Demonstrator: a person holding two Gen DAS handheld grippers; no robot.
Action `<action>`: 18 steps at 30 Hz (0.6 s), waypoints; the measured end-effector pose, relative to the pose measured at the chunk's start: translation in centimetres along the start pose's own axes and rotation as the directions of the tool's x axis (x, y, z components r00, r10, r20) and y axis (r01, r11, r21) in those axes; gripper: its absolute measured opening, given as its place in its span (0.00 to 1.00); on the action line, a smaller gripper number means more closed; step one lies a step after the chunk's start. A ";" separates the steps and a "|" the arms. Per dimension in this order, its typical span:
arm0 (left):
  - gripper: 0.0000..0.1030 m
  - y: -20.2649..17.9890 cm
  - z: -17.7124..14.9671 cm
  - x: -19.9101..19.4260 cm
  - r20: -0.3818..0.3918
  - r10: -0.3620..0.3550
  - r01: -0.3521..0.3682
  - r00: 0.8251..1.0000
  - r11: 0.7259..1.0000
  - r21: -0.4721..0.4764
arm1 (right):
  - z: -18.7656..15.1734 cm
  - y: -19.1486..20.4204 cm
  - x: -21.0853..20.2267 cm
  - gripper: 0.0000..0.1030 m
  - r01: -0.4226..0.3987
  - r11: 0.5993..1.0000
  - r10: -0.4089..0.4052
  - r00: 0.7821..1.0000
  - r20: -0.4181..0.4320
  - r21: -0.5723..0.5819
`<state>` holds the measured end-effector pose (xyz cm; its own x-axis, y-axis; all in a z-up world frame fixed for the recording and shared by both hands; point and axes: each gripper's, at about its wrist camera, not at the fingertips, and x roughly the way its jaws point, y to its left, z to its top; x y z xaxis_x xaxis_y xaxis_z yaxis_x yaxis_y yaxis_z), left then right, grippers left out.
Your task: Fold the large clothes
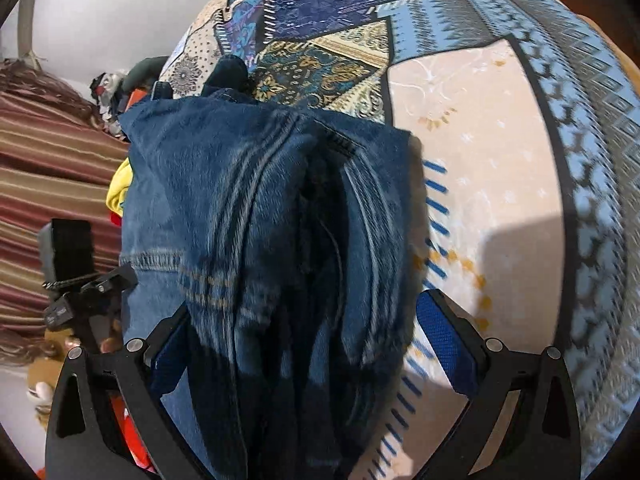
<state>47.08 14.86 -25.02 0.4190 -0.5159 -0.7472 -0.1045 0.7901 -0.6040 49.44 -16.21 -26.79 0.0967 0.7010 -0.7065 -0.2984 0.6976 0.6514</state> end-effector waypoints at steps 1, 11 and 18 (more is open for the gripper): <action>0.93 0.4 0.1 0.3 -0.010 -0.025 0.025 1.000 1.000 -0.017 | 0.4 0.2 0.1 0.99 -0.006 1.000 0.006 1.000 -0.003 -0.007; 0.73 1.8 0.4 1.5 -0.022 -0.182 0.177 0.983 0.973 -0.147 | 0.9 0.7 0.0 0.66 -0.035 0.999 0.035 0.999 0.015 -0.017; 0.51 -2.2 -1.0 -2.1 0.040 -0.106 0.107 0.994 0.994 -0.004 | 0.5 4.3 -2.2 0.38 0.045 0.997 -0.040 0.997 0.069 -0.067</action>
<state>45.52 13.82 -22.42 0.4636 -0.5833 -0.6670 -0.0630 0.7292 -0.6814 48.42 -14.71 -22.30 0.1738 0.6810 -0.7113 -0.3568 0.7168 0.5991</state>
